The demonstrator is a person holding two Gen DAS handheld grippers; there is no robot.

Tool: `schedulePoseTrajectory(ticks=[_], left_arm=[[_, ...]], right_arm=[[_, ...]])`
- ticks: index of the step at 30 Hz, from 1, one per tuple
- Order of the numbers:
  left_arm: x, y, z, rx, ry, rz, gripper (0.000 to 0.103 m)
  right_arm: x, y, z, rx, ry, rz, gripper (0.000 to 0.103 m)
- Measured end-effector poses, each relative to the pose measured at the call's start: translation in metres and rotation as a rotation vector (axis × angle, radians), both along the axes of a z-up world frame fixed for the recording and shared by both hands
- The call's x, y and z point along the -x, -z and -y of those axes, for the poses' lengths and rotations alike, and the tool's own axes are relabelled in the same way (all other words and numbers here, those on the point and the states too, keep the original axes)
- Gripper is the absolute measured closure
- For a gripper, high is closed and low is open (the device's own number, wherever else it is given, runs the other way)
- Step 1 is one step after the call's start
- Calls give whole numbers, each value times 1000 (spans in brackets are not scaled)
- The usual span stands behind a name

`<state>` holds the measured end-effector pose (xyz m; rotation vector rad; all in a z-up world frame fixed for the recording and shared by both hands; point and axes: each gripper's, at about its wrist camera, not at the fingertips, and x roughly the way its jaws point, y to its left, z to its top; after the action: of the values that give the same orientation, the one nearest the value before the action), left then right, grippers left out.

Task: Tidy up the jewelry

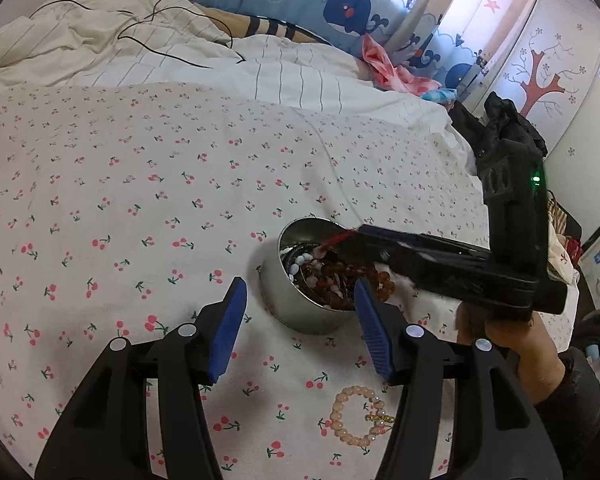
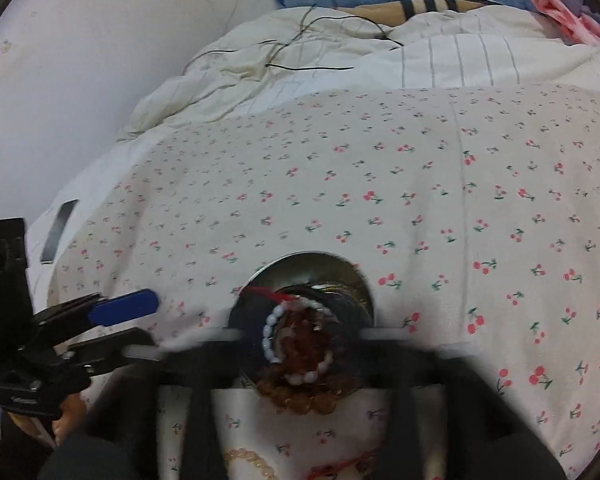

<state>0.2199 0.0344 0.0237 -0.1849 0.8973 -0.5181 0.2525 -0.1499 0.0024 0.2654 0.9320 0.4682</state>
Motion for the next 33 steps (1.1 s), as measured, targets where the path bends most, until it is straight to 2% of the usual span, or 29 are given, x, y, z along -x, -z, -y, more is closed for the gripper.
schedulePoseTrajectory(ticks=[3,6,16,18,21,25,29,31,33], left_arm=[[0,0,2,-6,6,-1,48],[0,-1,-1,-2,1,-1,47],[-7,-1,-8,-8,-50,9,43],[-12,-2,-12,10,-89,21,41],[-28,0,-21,100,-139,16,38],[-44,7,-6,223,-65,-24,38],[-43,21,23,187,41,-93,38],[-41,28,29,213,74,-126,38],[-39,26,31,216,75,-120,38]], right_arm=[[7,-7,-3,10,-26,44,40],[15,-15,-5,102,-24,63,40],[46,4,11,288,21,27,40],[47,2,9,323,20,30,40],[56,-2,8,323,-10,42,40],[55,3,15,339,18,37,40],[42,6,20,332,61,37,40],[34,10,16,342,55,33,40],[30,13,10,363,46,38,40]])
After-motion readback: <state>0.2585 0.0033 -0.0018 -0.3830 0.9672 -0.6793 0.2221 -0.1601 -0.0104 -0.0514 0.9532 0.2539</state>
